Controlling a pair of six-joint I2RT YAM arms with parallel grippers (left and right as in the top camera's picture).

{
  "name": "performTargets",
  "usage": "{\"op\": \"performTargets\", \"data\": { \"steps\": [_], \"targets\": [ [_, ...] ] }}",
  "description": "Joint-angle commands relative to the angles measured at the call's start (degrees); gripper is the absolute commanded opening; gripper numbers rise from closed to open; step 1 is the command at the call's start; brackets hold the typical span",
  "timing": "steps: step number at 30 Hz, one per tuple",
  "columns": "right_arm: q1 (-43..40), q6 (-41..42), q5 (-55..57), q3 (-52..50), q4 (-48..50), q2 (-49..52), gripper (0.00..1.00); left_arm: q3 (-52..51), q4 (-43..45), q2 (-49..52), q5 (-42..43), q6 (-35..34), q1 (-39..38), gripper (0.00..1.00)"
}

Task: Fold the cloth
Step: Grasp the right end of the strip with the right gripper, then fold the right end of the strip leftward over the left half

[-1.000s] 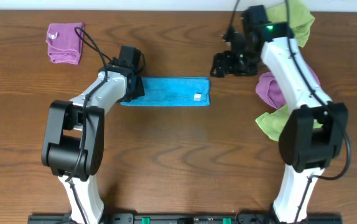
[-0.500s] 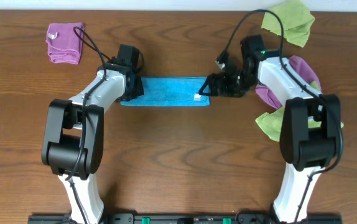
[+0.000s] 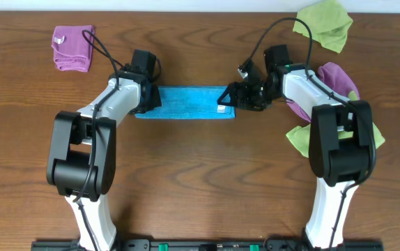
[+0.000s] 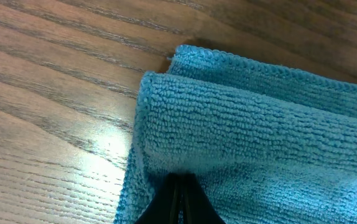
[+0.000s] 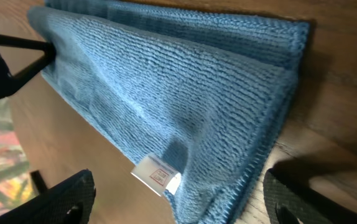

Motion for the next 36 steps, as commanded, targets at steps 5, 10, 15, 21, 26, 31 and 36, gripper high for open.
{"op": "performTargets", "data": {
  "steps": [5, 10, 15, 21, 26, 31, 36],
  "targets": [
    [3.50, 4.31, 0.52, -0.22, 1.33, 4.74, 0.35, -0.61, -0.15, 3.52, 6.16, 1.01, -0.37, 0.06],
    [2.99, 5.77, 0.90, 2.16, -0.33, 4.33, 0.01, 1.16, -1.60, 0.72, 8.13, 1.01, 0.31, 0.06],
    [0.09, 3.76, 9.70, 11.30, -13.42, 2.73, 0.01, 3.10, -3.74, -7.72, 8.90, 0.96, 2.14, 0.06],
    [-1.40, 3.93, 37.40, 26.82, -35.80, 1.55, 0.02, 3.15, -6.93, -19.39, 8.50, 0.11, 4.70, 0.06],
    [3.78, 6.25, 50.82, 31.26, -38.91, 1.62, 0.01, 3.15, -9.46, -27.41, 8.50, -0.33, 5.68, 0.06],
    [12.79, 6.73, 50.93, 29.09, -32.20, 2.89, 0.01, 3.15, -10.99, -32.37, 8.48, -0.28, 5.68, 0.06],
    [20.85, 6.67, 52.54, 29.09, -28.02, 4.94, 0.01, 3.15, -13.44, -34.91, 8.50, -0.28, 5.70, 0.06]
  ]
}}
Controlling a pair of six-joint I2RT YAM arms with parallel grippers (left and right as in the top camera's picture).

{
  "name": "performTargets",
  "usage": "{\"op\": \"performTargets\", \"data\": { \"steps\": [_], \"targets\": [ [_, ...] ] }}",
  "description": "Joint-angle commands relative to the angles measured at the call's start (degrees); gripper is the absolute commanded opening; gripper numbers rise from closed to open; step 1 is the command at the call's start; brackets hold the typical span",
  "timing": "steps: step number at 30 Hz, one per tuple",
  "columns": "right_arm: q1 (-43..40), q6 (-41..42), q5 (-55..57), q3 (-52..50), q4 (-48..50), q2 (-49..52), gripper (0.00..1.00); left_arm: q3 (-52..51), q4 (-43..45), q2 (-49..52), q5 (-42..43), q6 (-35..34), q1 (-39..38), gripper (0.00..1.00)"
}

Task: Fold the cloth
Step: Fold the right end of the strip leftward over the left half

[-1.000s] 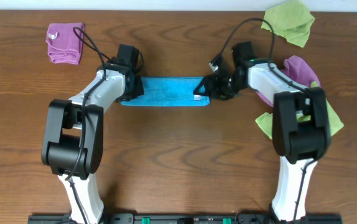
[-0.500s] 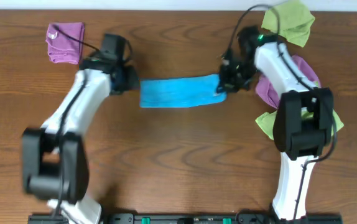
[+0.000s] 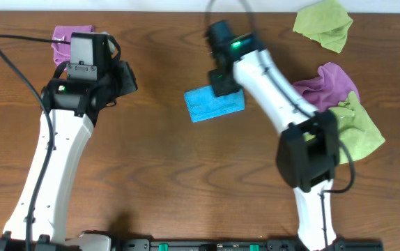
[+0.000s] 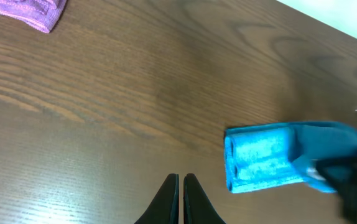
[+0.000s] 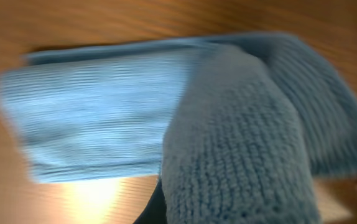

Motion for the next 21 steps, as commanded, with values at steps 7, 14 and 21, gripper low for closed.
{"op": "performTargets", "data": {
  "steps": [7, 14, 21],
  "targets": [
    [7.15, 0.42, 1.42, -0.52, 0.22, 4.52, 0.17, 0.39, -1.51, -3.72, -0.50, 0.44, 0.26, 0.06],
    [9.86, -4.33, -19.04, -0.44, 1.73, 4.46, 0.67, 0.39, -1.90, -3.72, -4.39, 0.63, 0.35, 0.06],
    [6.82, -4.33, -19.02, 1.55, 0.17, 2.71, 0.57, -0.39, -2.12, -3.41, -4.00, 0.59, 3.61, 0.06]
  ]
}}
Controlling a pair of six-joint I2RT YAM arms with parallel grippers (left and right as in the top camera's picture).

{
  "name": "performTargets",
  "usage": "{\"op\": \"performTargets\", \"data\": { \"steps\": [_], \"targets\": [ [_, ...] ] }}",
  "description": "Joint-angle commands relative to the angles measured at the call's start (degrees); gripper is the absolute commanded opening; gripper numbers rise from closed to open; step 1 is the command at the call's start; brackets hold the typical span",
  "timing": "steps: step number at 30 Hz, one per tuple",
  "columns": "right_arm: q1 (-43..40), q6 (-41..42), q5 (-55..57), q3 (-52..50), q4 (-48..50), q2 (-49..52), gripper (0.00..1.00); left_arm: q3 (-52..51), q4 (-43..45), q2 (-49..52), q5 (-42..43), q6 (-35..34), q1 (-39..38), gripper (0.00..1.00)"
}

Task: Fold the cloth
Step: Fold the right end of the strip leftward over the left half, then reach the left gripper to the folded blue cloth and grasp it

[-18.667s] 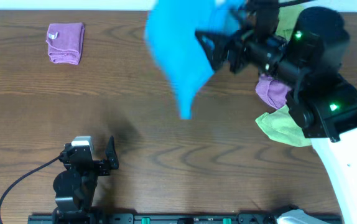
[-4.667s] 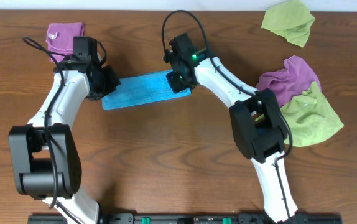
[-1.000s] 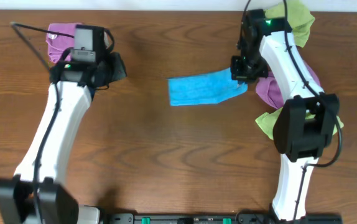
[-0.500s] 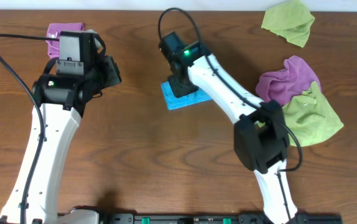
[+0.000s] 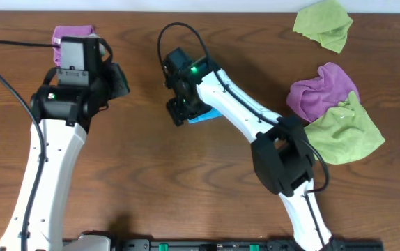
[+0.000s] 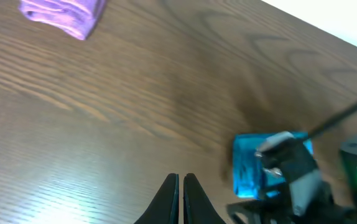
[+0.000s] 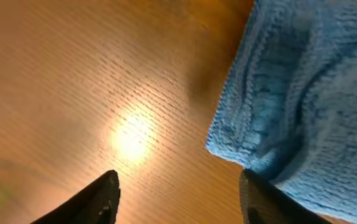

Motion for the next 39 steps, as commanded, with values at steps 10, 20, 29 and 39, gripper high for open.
{"op": "performTargets", "data": {
  "steps": [10, 20, 29, 39],
  "targets": [
    [-12.85, -2.16, -1.20, 4.35, -1.60, -6.58, 0.01, -6.38, 7.32, 9.07, 17.84, 0.22, 2.47, 0.63],
    [-21.73, -2.10, -7.50, -0.35, 4.24, -5.70, 0.01, -8.87, 23.56, 27.10, 40.02, -3.85, 2.40, 0.84],
    [-24.37, -0.24, -11.28, -9.53, 14.36, -5.40, 0.01, -8.87, 34.84, 37.07, 51.12, -10.23, 0.98, 0.97],
    [-26.69, 2.69, -12.24, -12.48, 18.08, -3.15, 0.01, -8.87, 36.26, 38.12, 48.98, -10.21, -3.23, 0.96]
  ]
}}
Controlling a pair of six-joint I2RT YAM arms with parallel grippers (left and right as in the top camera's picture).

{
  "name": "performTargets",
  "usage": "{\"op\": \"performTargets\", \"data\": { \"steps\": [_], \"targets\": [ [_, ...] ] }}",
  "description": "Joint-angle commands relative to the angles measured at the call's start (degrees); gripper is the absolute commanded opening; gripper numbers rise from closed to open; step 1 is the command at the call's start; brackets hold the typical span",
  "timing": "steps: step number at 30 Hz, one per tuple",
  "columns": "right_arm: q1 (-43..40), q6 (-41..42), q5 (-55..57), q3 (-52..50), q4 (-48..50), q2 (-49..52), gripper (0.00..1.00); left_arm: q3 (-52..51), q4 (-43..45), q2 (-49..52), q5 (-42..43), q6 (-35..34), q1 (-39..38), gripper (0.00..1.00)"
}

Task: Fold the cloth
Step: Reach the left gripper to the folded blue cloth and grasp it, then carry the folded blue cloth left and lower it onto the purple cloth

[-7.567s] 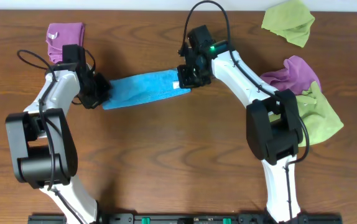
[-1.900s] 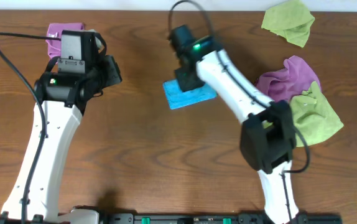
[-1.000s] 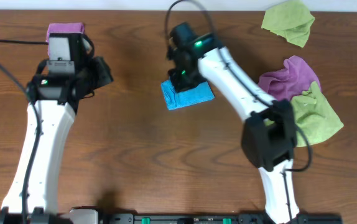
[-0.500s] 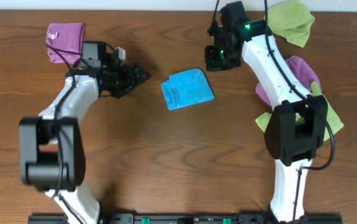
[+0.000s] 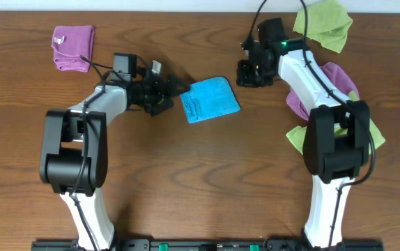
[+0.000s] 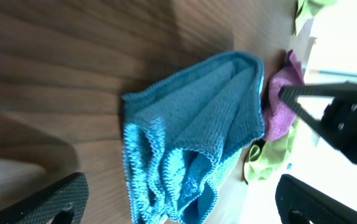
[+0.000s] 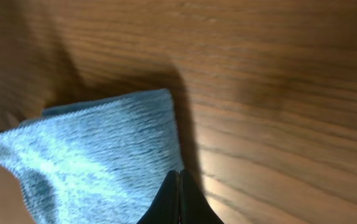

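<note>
The blue cloth (image 5: 210,100) lies folded into a small, slightly skewed square at the table's middle. Its stacked, wavy edges face my left gripper (image 5: 168,94), which sits low at the cloth's left side. That gripper's fingers (image 6: 60,199) stand wide open with the cloth (image 6: 191,137) ahead of them, not gripped. My right gripper (image 5: 246,72) hovers just past the cloth's back right corner. In the right wrist view its fingers (image 7: 180,199) are pressed together over the cloth's (image 7: 97,149) right edge, holding nothing.
A folded purple cloth (image 5: 72,47) rests at the back left. A crumpled green cloth (image 5: 323,24) lies at the back right. A purple cloth (image 5: 329,80) and another green one (image 5: 357,129) are heaped under my right arm.
My right gripper has left the cloth's left edge, shut, and now sits behind its right corner. My left gripper, then raised and shut near the purple cloth, is now open and low at the cloth's left.
The cloth lay as a long strip, my left gripper shut on its left end and the right one open at the other. Then the right gripper had that end over the left half, left arm away. Then the right gripper stood open; now a small square lies free.
</note>
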Motion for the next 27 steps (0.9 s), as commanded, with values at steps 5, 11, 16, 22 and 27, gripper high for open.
{"op": "performTargets", "data": {
  "steps": [5, 11, 16, 22, 27],
  "targets": [
    [-0.20, 2.60, -1.86, -0.31, 0.17, 4.22, 0.01, 0.00, -0.70, 0.76, -2.38, -0.52, -2.14, 0.95],
    [0.09, 3.28, -4.74, -0.31, 0.22, 5.99, 0.01, -0.85, -0.79, 0.79, -3.26, -0.50, -2.40, 0.95],
    [1.88, 3.87, -5.88, -0.31, 0.87, 7.04, 0.01, -0.85, -0.98, 0.83, -4.33, -0.42, -2.80, 0.95],
    [5.03, 4.07, -7.82, -0.31, 1.77, 7.19, 0.01, -0.85, -1.07, 1.18, -5.18, -0.35, -4.00, 0.95],
    [6.08, 4.07, -7.78, -0.31, 1.68, 7.19, 0.01, -0.85, -2.14, 2.64, -4.92, -0.90, -4.09, 0.83]
  ]
}}
